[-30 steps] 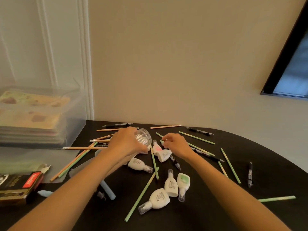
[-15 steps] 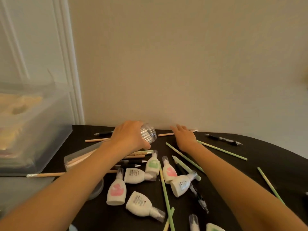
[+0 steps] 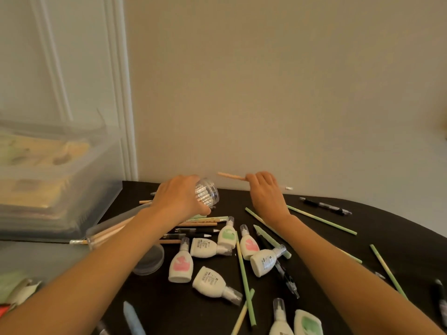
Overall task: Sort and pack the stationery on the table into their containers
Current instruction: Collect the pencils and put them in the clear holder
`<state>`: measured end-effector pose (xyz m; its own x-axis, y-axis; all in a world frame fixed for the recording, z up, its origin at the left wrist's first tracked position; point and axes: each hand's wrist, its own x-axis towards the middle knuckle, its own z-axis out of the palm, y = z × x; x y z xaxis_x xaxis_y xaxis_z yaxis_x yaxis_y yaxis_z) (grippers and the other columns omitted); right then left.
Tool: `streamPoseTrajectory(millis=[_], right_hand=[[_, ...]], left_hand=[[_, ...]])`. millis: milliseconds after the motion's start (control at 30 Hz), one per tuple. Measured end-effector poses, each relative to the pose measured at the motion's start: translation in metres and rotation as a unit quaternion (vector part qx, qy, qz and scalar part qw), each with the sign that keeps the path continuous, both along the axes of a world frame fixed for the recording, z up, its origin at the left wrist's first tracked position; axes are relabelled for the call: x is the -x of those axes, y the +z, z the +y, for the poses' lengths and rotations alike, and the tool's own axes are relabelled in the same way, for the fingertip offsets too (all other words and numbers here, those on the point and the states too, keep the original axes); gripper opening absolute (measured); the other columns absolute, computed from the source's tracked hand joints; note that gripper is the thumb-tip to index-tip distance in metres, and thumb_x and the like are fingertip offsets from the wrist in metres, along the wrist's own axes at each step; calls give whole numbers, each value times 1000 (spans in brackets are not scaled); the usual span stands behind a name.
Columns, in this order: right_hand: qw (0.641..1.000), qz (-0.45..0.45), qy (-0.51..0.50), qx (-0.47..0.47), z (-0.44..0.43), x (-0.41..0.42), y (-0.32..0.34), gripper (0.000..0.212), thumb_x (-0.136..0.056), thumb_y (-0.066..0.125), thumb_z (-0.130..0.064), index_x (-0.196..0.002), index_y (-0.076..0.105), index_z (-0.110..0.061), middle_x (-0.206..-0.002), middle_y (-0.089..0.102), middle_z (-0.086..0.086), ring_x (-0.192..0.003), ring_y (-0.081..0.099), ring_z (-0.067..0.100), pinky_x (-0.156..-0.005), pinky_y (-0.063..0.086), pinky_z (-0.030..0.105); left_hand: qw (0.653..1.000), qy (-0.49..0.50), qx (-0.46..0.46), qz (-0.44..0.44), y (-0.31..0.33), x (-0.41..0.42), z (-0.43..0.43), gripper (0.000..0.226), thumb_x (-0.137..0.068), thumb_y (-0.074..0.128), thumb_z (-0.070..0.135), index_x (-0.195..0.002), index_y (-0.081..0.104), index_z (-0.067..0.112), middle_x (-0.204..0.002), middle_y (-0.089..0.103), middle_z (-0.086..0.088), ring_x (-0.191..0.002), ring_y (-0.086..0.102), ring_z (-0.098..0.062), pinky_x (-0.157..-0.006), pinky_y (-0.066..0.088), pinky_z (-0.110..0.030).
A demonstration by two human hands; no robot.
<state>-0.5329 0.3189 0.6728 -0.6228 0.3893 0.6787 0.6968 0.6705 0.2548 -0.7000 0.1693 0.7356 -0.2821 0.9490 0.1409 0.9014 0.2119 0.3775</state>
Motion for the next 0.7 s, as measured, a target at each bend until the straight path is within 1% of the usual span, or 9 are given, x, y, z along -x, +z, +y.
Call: streamPoseTrajectory(millis=[100,167,233,300,333,433,533,633,700], right_hand=[[997,19,72,-32,-29,-4,14,54,-57,77,8,-101,51,-9,-85,62,9,-86,50,24,-81,51,37],[992,13,107,-60,-46,-4,19,53,-61,72,9,-104,46,-10,-87,61,10,-89,42,22,-90,42,35],[988,25,133,-78,-70,-5,28,44,-69,60,9,-105,45,-9,-87,61,12,-88,41,23,-93,34,36],[983,44,143,-102,-97,-8,36,32,-76,46,5,-105,45,-10,-85,61,11,-88,42,22,-97,32,37],[982,48,142,-114,-107,-9,39,31,-77,45,4,-105,45,-11,-85,61,10,-88,42,22,-100,31,39],[983,40,124,-132,-132,-12,50,40,-71,53,6,-105,45,-14,-83,60,9,-90,42,22,-106,27,47],[987,20,106,-119,-155,-9,56,52,-66,66,8,-106,44,-16,-83,60,8,-90,42,21,-105,33,54],[980,-12,152,-132,-178,1,52,55,-63,72,5,-105,45,-17,-83,60,7,-90,45,20,-105,30,54],[974,-27,171,-143,-193,11,52,54,-63,77,-2,-105,47,-17,-82,60,6,-87,52,22,-106,29,52]], left_hand=[[999,14,-24,-23,8,-4,-26,50,-70,76,39,-112,54,23,-100,62,5,-88,58,-14,-78,50,-31],[998,18,-41,-35,11,-8,-40,48,-70,76,40,-111,55,24,-98,61,6,-87,58,-13,-77,50,-30],[998,19,-49,-45,16,-15,-60,50,-70,77,40,-112,55,24,-99,61,5,-88,57,-13,-78,50,-31],[996,18,-57,-62,18,-19,-82,52,-69,78,39,-114,56,25,-98,62,5,-87,59,-14,-79,52,-33],[995,19,-59,-76,18,-19,-91,52,-68,78,39,-113,57,26,-97,63,5,-87,59,-14,-79,52,-33],[996,16,-38,-78,19,-20,-118,55,-66,78,40,-115,57,25,-97,61,8,-87,58,-13,-78,52,-31],[997,3,-22,-67,21,-20,-141,58,-68,77,41,-119,55,23,-102,60,6,-88,56,-11,-77,48,-26],[997,-20,-12,-69,22,-22,-157,65,-70,76,40,-127,50,22,-116,60,1,-93,52,-11,-80,44,-25],[996,-42,-15,-75,23,-24,-168,67,-71,76,39,-130,48,23,-119,59,2,-96,52,-10,-82,43,-24]])
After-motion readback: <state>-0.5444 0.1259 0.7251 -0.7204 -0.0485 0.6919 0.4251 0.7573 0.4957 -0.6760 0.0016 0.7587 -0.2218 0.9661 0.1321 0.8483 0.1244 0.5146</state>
